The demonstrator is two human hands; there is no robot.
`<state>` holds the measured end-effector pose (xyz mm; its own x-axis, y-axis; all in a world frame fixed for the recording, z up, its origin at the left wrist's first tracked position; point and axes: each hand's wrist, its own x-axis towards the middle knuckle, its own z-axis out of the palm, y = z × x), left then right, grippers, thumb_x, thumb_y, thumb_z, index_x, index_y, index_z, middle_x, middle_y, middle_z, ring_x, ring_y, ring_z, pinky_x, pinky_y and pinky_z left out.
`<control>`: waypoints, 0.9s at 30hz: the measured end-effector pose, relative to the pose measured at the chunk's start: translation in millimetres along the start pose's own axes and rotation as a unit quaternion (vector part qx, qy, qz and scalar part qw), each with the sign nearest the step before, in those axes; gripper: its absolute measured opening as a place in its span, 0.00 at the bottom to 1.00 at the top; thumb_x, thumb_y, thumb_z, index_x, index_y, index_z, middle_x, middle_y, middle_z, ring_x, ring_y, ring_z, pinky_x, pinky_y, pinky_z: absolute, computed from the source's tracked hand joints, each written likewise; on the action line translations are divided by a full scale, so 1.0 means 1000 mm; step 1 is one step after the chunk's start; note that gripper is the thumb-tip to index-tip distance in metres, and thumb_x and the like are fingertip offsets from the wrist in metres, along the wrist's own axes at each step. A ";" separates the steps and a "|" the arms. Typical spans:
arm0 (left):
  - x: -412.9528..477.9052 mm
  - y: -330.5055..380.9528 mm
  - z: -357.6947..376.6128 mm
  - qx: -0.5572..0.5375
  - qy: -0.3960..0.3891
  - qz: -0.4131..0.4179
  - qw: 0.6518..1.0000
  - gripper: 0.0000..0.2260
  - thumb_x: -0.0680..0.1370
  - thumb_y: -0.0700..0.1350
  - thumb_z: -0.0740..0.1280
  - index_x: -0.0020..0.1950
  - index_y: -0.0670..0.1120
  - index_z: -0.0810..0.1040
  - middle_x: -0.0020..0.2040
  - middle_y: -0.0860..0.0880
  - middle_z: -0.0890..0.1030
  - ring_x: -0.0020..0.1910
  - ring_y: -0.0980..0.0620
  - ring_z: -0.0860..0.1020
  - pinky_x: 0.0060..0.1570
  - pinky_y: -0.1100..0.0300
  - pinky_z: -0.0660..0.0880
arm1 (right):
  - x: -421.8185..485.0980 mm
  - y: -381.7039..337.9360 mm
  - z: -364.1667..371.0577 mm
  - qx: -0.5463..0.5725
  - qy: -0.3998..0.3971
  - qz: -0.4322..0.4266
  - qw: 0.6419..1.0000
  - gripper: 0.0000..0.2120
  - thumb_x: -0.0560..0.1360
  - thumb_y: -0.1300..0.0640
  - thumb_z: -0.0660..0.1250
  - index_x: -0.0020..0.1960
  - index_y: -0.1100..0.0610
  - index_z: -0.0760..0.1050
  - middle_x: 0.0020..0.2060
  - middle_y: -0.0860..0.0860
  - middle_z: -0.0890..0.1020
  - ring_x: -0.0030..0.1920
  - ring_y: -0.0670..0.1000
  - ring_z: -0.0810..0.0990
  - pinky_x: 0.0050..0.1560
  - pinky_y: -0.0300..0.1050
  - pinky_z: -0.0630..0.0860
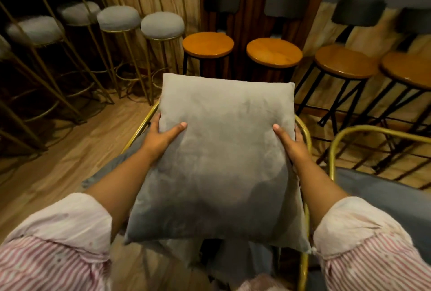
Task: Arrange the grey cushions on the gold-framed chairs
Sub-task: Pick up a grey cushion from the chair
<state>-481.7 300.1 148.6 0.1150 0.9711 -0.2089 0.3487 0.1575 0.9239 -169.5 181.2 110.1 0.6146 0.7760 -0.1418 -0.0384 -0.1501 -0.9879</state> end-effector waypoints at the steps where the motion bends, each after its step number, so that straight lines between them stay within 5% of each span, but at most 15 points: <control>1: -0.013 0.007 0.004 0.003 -0.002 0.009 1.000 0.38 0.71 0.58 0.71 0.76 0.53 0.57 0.73 0.48 0.68 0.70 0.43 0.69 0.65 0.52 0.67 | -0.013 -0.004 -0.012 0.006 0.007 -0.013 1.000 0.33 0.70 0.47 0.72 0.71 0.50 0.66 0.62 0.50 0.77 0.57 0.50 0.78 0.53 0.44 0.73; 8: -0.100 0.040 0.054 -0.009 -0.052 0.042 0.998 0.42 0.68 0.63 0.70 0.77 0.53 0.56 0.74 0.46 0.67 0.70 0.41 0.69 0.69 0.44 0.67 | -0.094 -0.021 -0.112 0.031 0.076 -0.043 0.996 0.32 0.69 0.46 0.74 0.70 0.50 0.67 0.56 0.46 0.79 0.52 0.45 0.79 0.40 0.32 0.75; 12: -0.134 0.045 0.103 0.009 -0.088 0.052 0.995 0.52 0.56 0.74 0.70 0.75 0.56 0.57 0.73 0.46 0.69 0.69 0.41 0.70 0.68 0.41 0.68 | -0.124 -0.016 -0.183 0.036 0.107 -0.033 0.993 0.33 0.69 0.46 0.73 0.71 0.52 0.66 0.59 0.47 0.77 0.53 0.48 0.78 0.39 0.31 0.74; 16: -0.180 0.061 0.178 0.017 -0.106 0.067 0.992 0.40 0.70 0.62 0.70 0.77 0.52 0.56 0.74 0.44 0.66 0.71 0.39 0.68 0.70 0.42 0.65 | -0.143 -0.005 -0.267 0.029 0.135 -0.018 0.990 0.44 0.64 0.39 0.75 0.74 0.49 0.62 0.66 0.48 0.74 0.60 0.51 0.76 0.51 0.42 0.77; 20: -0.218 0.070 0.271 0.036 -0.135 0.057 0.989 0.41 0.68 0.65 0.69 0.76 0.54 0.57 0.73 0.44 0.67 0.70 0.38 0.69 0.69 0.42 0.66 | -0.152 0.011 -0.369 0.016 0.155 0.023 0.988 0.53 0.55 0.32 0.75 0.74 0.46 0.60 0.67 0.49 0.74 0.62 0.55 0.76 0.63 0.57 0.74; 27: -0.274 0.066 0.435 0.033 -0.193 0.013 0.981 0.53 0.53 0.77 0.67 0.74 0.58 0.60 0.72 0.47 0.71 0.67 0.40 0.72 0.67 0.42 0.69 | -0.153 0.035 -0.534 0.005 0.174 0.031 0.984 0.40 0.64 0.37 0.74 0.71 0.47 0.65 0.60 0.48 0.78 0.51 0.48 0.80 0.46 0.45 0.79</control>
<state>-85.5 -33.3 127.7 0.4635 0.8329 -0.3023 0.3994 0.1081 0.9104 156.4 -270.0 130.5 0.8434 0.5084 -0.1738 -0.0910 -0.1835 -0.9788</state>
